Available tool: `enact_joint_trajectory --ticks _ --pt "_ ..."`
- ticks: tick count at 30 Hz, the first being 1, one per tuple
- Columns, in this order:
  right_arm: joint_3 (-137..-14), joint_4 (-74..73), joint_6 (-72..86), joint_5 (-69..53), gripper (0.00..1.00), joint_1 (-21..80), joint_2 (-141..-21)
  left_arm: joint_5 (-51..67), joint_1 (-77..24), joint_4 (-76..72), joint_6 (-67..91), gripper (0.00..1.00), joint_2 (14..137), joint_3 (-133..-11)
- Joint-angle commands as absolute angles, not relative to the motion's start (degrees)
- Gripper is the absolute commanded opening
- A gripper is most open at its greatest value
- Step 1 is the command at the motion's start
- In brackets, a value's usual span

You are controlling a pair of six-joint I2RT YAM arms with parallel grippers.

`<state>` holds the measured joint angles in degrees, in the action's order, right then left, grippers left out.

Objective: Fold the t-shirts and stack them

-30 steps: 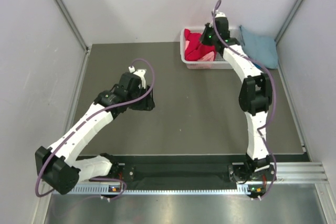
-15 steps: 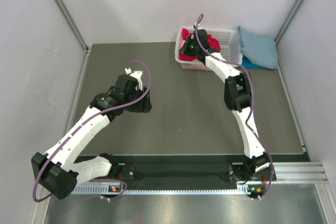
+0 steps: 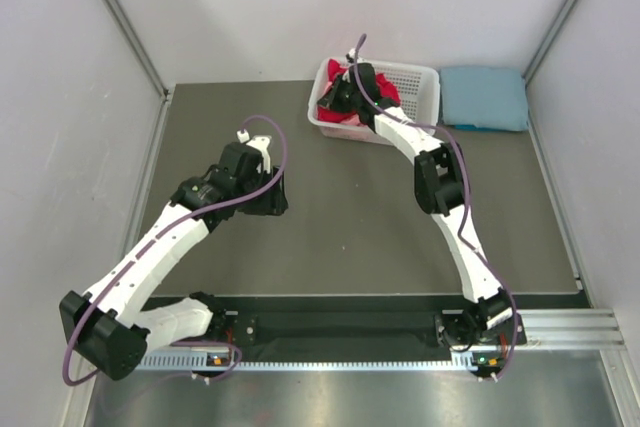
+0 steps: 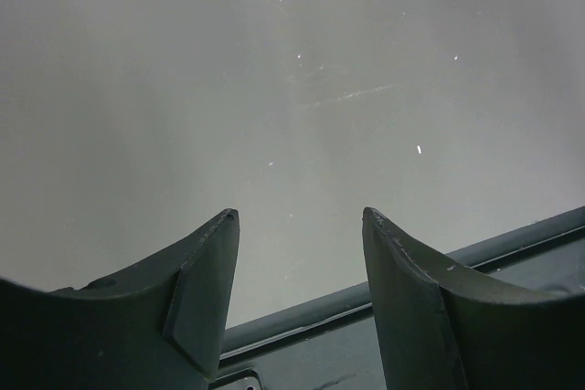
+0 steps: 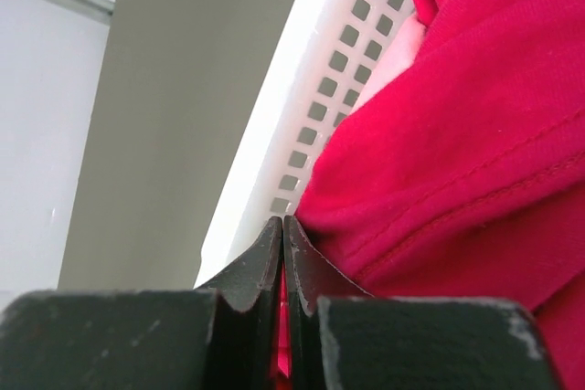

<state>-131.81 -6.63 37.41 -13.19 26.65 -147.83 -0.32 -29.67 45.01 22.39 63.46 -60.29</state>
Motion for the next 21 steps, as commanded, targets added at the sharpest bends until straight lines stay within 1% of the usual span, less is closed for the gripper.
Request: enact_joint_trajectory --ticks 1,9,12,16,21 --pt "-134.74 -4.83 38.23 -17.92 0.00 28.04 -148.62 -0.27 -29.36 44.56 22.15 0.61 63.19 -61.00" --pt "-134.82 -8.34 34.81 -20.21 0.01 28.92 -144.51 -0.26 -29.36 44.56 22.15 0.61 65.65 -63.02" --pt "-134.65 -12.46 32.09 -18.81 0.07 28.74 -140.38 -0.44 -29.36 44.21 22.59 0.61 66.36 -63.98" --pt "-131.93 -16.78 29.45 -16.26 0.11 27.51 -134.22 -0.88 -29.27 43.33 22.94 0.61 67.15 -64.95" --pt "-127.97 -18.45 30.50 -17.57 0.19 22.78 -125.27 -0.27 -29.09 41.66 23.38 0.61 67.68 -65.83"
